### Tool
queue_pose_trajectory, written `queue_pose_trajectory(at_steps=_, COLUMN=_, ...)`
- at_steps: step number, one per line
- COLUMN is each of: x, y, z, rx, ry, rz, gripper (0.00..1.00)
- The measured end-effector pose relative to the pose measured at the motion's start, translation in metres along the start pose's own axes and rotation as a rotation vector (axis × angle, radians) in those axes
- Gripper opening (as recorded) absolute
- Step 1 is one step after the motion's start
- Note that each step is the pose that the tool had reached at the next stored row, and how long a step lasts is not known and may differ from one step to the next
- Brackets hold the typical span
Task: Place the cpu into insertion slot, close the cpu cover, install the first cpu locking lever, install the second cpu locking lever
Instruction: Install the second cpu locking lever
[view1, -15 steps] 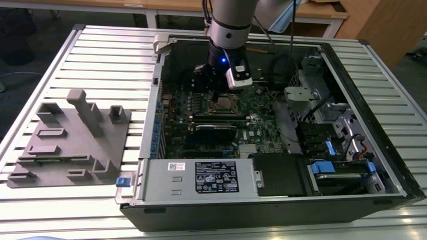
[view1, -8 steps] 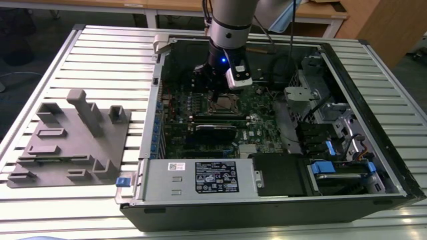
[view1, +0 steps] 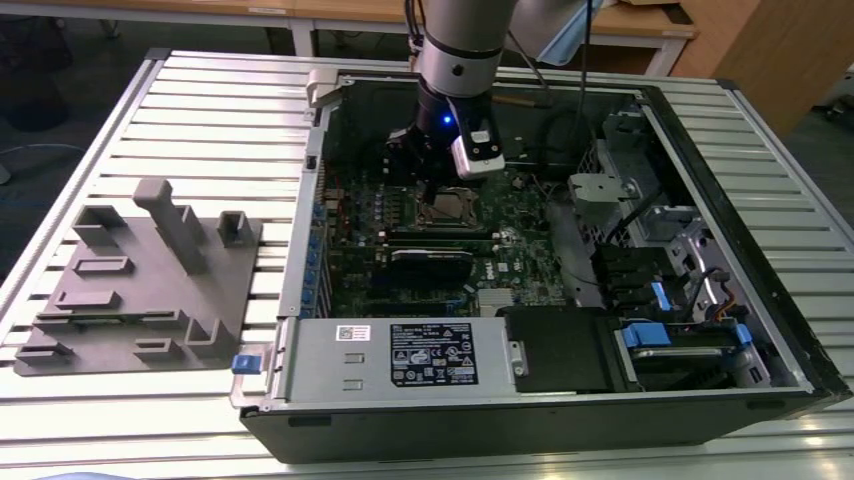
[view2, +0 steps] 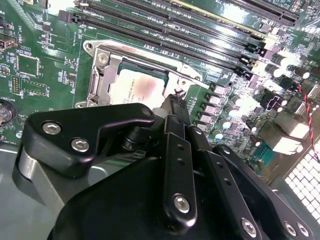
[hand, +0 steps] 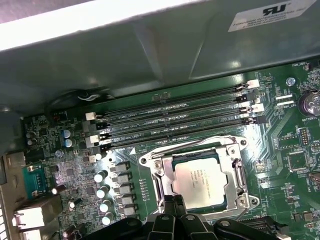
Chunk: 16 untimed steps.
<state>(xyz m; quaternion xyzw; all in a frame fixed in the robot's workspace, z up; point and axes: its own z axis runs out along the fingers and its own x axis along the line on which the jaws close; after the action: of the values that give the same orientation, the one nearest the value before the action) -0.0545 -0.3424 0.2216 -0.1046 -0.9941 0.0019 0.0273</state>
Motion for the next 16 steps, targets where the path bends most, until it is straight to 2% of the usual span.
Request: queue_pose_trajectory(at_steps=16, x=0.0002, y=0.0000, z=-0.0044, rx=-0.0001, ry=0.0000, rz=0.000, gripper=0.11)
